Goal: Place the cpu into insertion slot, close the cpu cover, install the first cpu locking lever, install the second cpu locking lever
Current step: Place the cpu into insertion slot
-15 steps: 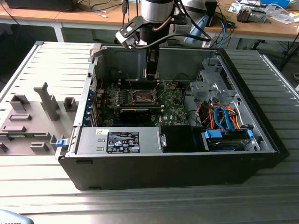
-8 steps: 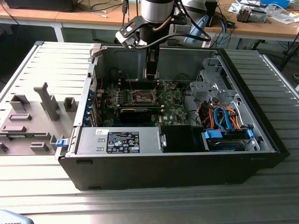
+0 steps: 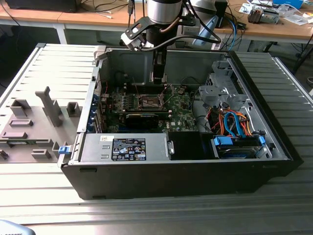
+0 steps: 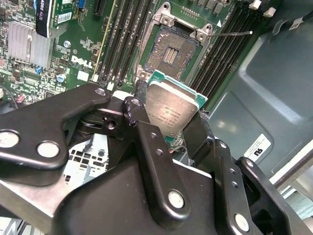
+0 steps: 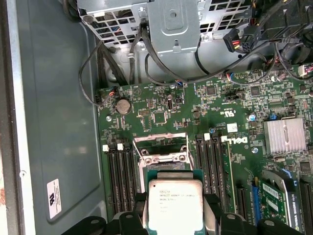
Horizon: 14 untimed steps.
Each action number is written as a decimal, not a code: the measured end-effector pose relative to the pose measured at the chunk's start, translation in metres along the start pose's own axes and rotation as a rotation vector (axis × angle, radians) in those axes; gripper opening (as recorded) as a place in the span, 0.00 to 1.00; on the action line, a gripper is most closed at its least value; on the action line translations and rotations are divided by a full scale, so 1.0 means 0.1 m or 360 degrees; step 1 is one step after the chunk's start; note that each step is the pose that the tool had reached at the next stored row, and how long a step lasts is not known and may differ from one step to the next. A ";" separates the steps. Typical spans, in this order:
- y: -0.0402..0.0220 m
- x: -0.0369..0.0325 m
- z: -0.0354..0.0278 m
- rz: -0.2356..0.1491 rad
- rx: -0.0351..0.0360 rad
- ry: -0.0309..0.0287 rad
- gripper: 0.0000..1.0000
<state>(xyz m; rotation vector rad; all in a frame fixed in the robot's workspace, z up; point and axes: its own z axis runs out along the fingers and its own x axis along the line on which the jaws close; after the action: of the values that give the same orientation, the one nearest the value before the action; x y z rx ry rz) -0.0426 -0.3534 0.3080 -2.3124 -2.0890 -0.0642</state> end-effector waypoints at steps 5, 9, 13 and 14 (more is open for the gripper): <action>0.000 0.000 0.000 0.0004 0.0000 -0.00001 0.54; 0.000 0.000 0.000 0.0009 0.0000 -0.00001 0.54; 0.000 0.000 0.000 0.0012 -0.0001 -0.00001 0.54; 0.000 0.000 0.000 0.0013 -0.0001 -0.00002 0.54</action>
<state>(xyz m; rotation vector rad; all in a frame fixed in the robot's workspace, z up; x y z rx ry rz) -0.0425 -0.3534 0.3081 -2.3207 -2.0800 -0.0643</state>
